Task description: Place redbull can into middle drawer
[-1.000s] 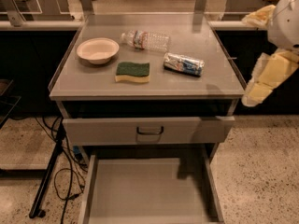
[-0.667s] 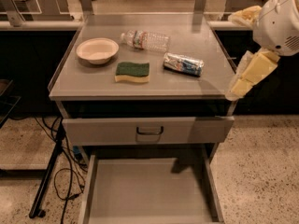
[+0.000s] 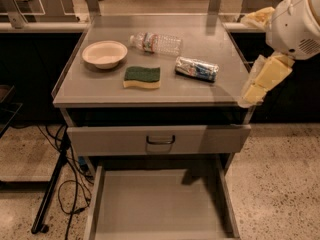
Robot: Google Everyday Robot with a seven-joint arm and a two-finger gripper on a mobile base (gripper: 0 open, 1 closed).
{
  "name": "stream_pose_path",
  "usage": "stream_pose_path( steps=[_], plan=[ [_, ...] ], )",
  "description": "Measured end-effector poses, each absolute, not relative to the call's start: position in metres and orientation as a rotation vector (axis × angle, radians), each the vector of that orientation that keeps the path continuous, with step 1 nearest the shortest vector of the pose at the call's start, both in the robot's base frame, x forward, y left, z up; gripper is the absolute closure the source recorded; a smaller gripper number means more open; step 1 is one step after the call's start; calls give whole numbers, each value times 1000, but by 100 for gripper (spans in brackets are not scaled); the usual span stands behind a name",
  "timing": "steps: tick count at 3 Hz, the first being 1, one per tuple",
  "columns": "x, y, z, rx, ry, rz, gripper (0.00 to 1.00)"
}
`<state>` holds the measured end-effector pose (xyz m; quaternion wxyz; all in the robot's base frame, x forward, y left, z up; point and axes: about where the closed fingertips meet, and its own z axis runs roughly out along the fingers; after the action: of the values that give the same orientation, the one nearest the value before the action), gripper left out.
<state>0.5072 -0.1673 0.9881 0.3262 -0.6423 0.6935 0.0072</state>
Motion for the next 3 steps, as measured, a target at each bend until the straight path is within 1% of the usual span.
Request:
stream_pose_path(
  steps=[1,3],
  plan=[
    [530,-167,978,-1681,1837,-14,0],
    [596,-184,942,-1626,1922,-10,0]
  ],
)
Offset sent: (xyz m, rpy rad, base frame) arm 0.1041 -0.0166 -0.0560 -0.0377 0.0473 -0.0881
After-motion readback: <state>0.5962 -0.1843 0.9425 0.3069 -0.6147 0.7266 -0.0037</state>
